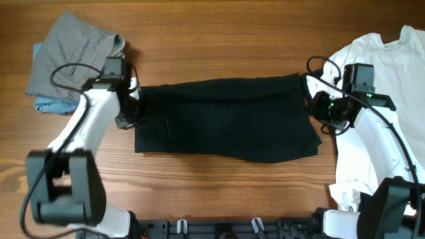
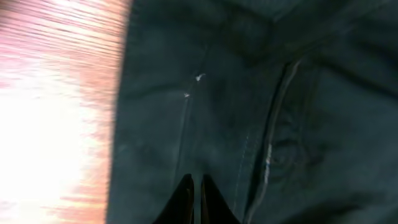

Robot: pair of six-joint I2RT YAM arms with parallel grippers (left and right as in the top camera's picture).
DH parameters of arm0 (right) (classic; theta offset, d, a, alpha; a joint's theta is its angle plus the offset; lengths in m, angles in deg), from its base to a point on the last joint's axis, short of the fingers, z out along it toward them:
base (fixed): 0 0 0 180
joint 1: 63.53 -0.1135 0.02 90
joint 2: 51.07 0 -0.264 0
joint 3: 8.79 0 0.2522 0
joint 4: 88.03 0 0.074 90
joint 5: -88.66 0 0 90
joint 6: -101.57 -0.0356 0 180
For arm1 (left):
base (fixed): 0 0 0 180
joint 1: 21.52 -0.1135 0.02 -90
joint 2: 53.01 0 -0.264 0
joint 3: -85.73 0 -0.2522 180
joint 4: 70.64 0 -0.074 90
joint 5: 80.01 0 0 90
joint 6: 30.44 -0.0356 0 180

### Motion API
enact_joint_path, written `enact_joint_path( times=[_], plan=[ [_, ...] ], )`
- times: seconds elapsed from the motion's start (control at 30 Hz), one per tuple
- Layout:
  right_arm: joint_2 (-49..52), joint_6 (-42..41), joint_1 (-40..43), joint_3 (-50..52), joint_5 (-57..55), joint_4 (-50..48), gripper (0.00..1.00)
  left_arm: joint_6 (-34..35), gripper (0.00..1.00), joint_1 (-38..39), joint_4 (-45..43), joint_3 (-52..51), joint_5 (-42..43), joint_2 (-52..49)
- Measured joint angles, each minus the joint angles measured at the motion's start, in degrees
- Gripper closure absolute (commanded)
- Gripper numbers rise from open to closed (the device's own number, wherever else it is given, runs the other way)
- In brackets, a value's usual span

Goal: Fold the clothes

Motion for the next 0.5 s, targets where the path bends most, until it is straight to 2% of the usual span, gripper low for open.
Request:
enact_joint_path(
  times=[0.07,0.1,0.17,0.3,0.5],
  plan=[
    [0.20,1.49,-0.31,-0.11,4.07,-3.72,0.85,0.00,0.96,0.85,-0.70,0.00,-0.02,-2.62],
    [0.55,1.84,-1.01,-0.22,6.60,-5.16,0.87,0.00,0.96,1.20,-1.20,0.00,0.00,-3.96],
    [1.53,1.86,-2.97,-0.24,8.92,-6.34,0.87,0.00,0.96,1.57,-2.10,0.00,-0.02,-5.84],
    [5.97,0.94,-9.18,-0.24,10.51,-9.46,0.95,0.00,0.95,1.68,-5.40,0.00,0.02,-7.63],
    [16.20,-8.59,-15.78,-0.22,7.67,-17.38,0.96,0.00,0.91,1.68,-11.89,0.04,0.17,-7.63]
  ],
)
